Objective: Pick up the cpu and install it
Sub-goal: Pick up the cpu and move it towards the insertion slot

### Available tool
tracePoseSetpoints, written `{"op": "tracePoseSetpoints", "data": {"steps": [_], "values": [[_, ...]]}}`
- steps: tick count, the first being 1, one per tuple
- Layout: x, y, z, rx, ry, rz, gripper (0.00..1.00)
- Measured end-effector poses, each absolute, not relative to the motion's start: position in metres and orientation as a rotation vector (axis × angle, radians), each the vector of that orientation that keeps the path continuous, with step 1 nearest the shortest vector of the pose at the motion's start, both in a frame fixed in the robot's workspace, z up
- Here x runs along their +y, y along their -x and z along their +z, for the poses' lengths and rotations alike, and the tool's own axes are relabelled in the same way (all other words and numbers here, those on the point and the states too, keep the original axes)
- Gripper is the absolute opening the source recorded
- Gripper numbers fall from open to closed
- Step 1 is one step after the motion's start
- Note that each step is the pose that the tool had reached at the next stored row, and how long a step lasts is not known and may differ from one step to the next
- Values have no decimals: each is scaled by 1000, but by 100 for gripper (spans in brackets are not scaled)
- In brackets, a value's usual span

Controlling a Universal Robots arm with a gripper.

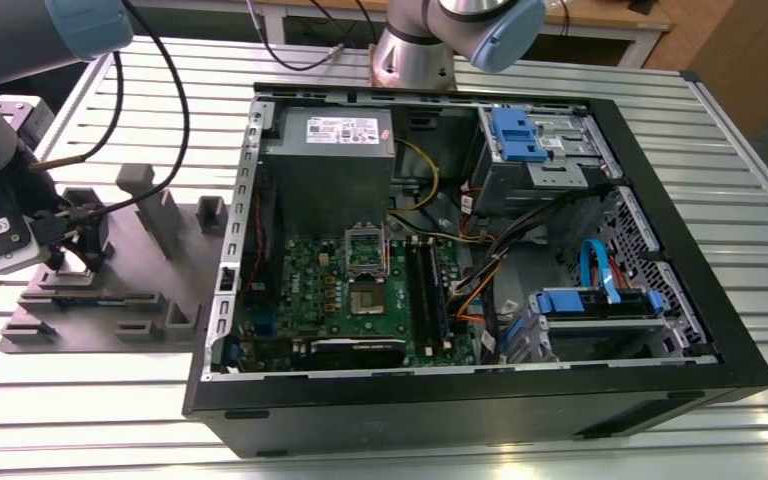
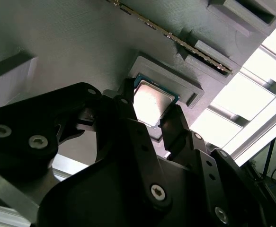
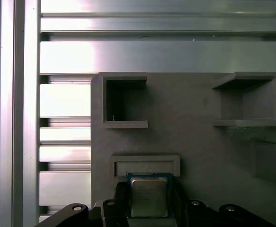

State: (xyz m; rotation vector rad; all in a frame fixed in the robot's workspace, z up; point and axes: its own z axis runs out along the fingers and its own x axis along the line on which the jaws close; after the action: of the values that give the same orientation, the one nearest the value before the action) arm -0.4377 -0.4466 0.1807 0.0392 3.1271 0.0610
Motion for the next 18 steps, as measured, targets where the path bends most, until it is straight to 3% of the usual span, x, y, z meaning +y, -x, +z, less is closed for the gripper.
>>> {"op": "tracePoseSetpoints", "data": {"steps": [18], "values": [[-447,438,180,3127,-39,61,47]]}}
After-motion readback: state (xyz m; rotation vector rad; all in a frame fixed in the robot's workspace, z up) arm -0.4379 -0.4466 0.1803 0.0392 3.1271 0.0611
